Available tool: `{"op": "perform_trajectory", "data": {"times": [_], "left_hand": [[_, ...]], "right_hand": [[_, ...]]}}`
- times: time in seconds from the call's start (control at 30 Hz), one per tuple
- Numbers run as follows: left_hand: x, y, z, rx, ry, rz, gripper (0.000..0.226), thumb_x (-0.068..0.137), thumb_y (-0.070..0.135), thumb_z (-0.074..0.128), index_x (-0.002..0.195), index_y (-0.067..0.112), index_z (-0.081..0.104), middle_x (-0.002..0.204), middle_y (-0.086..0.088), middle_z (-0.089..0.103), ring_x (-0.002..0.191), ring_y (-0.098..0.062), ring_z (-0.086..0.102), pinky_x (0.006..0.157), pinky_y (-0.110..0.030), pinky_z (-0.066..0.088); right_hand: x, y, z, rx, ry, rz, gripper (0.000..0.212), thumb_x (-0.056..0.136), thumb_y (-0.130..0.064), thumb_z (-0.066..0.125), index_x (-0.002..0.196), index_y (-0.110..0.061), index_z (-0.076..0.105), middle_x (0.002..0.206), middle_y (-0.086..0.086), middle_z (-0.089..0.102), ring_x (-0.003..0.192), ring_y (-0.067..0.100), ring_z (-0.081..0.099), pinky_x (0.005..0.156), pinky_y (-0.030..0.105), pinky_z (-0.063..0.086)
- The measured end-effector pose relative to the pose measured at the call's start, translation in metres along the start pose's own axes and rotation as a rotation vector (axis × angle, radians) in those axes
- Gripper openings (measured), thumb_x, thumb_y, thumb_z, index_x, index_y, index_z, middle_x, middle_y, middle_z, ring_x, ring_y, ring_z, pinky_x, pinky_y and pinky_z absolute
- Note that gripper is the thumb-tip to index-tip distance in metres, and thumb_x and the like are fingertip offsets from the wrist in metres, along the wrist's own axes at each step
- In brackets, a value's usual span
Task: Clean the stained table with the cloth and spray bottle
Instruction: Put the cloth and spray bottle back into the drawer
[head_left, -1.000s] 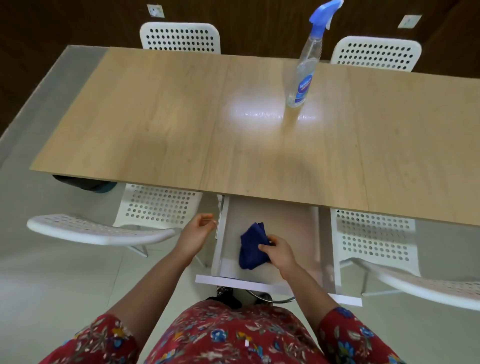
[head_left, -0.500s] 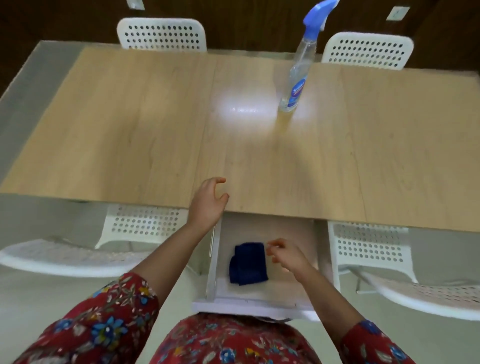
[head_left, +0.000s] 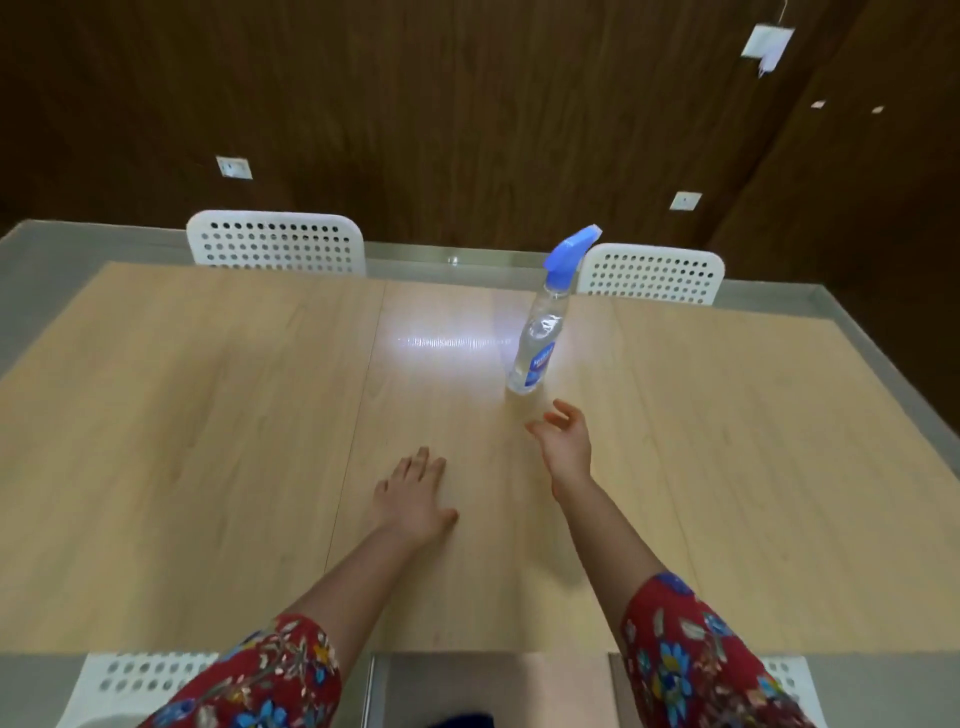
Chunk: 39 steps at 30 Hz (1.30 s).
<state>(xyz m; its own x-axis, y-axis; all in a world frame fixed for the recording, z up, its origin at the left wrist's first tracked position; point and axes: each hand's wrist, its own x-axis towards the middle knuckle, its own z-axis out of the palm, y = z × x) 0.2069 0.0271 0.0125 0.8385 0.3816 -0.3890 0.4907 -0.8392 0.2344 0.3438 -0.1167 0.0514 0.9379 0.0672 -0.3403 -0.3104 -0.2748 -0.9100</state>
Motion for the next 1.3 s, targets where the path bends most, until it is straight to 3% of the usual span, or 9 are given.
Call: {"op": "perform_trajectory", "data": {"times": [0.13,0.27,0.4,0.6,0.73,0.83,0.93,1.07,1.3], "left_hand": [[0.008,-0.004,0.005,-0.03,0.003,0.006,0.085,0.087,0.056,0.054,0.154,0.03,0.011,0.163,0.005,-0.002,0.149,-0.019,0.007,0.119,-0.04,0.02],[0.01,-0.007,0.009,-0.051,0.009,0.01,0.084,0.087,0.055,0.056,0.154,0.031,0.011,0.163,0.007,-0.003,0.149,-0.018,0.005,0.12,-0.039,0.019],[0.011,-0.007,0.009,-0.084,0.01,0.01,0.085,0.086,0.055,0.058,0.154,0.032,0.012,0.163,0.008,-0.003,0.149,-0.016,0.004,0.12,-0.039,0.017],[0.008,-0.008,0.007,-0.125,0.01,-0.001,0.084,0.086,0.053,0.061,0.153,0.033,0.015,0.163,0.011,-0.002,0.149,-0.015,0.005,0.12,-0.036,0.018],[0.011,-0.01,0.006,-0.128,0.038,0.009,0.087,0.08,0.053,0.068,0.152,0.033,0.023,0.162,0.008,0.007,0.148,-0.016,0.013,0.118,-0.033,0.022],[0.012,-0.014,-0.003,-0.124,-0.017,0.049,0.082,0.085,0.051,0.064,0.153,0.028,0.023,0.162,0.004,0.011,0.147,-0.017,0.015,0.118,-0.034,0.023],[-0.011,-0.016,-0.01,-0.14,0.07,0.103,0.07,0.092,0.046,0.057,0.152,0.025,0.028,0.159,0.002,0.025,0.144,-0.016,0.028,0.114,-0.031,0.029],[-0.079,-0.023,0.01,-0.322,0.301,0.093,0.046,0.092,0.034,0.06,0.136,0.022,0.053,0.14,0.004,0.052,0.125,-0.018,0.051,0.098,-0.031,0.042],[-0.189,-0.056,0.062,-0.455,0.377,-0.035,0.033,0.092,0.016,0.057,0.125,0.02,0.061,0.13,0.004,0.058,0.115,-0.02,0.058,0.09,-0.033,0.045]], "right_hand": [[0.053,-0.035,0.018,-0.04,0.055,-0.152,0.097,0.07,-0.018,0.084,0.149,-0.017,0.027,0.149,0.005,0.038,0.133,0.023,0.042,0.109,0.041,0.039],[0.093,-0.05,0.033,-0.023,-0.052,-0.234,0.117,0.063,-0.016,0.09,0.153,-0.019,0.015,0.154,0.006,0.032,0.138,0.025,0.037,0.111,0.047,0.036],[0.107,-0.047,0.039,-0.035,-0.089,-0.318,0.103,0.067,-0.017,0.087,0.147,-0.02,0.021,0.141,0.004,0.043,0.127,0.025,0.046,0.102,0.049,0.046],[0.06,-0.031,0.024,0.074,-0.018,-0.272,0.087,0.06,-0.019,0.091,0.13,-0.021,0.039,0.12,-0.004,0.057,0.106,0.017,0.06,0.091,0.036,0.052],[-0.017,-0.008,-0.01,0.2,-0.137,-0.153,0.065,0.068,-0.013,0.085,0.121,-0.015,0.048,0.106,0.0,0.061,0.091,0.012,0.063,0.071,0.022,0.052],[-0.077,0.016,-0.043,0.173,-0.26,-0.115,0.065,0.06,-0.016,0.081,0.117,-0.016,0.05,0.099,-0.001,0.062,0.085,0.008,0.065,0.066,0.019,0.051],[-0.129,0.041,-0.079,0.012,-0.418,-0.093,0.063,0.056,-0.017,0.082,0.112,-0.022,0.052,0.099,0.0,0.063,0.089,0.011,0.064,0.073,0.025,0.054],[-0.181,0.066,-0.116,-0.33,-0.622,-0.155,0.068,0.062,-0.014,0.082,0.115,-0.037,0.048,0.099,-0.015,0.063,0.09,0.003,0.063,0.074,0.024,0.054],[-0.215,0.136,-0.123,-0.869,-0.73,-0.283,0.094,0.05,-0.039,0.076,0.137,-0.03,0.041,0.124,-0.008,0.051,0.109,0.013,0.054,0.087,0.036,0.052]]}}
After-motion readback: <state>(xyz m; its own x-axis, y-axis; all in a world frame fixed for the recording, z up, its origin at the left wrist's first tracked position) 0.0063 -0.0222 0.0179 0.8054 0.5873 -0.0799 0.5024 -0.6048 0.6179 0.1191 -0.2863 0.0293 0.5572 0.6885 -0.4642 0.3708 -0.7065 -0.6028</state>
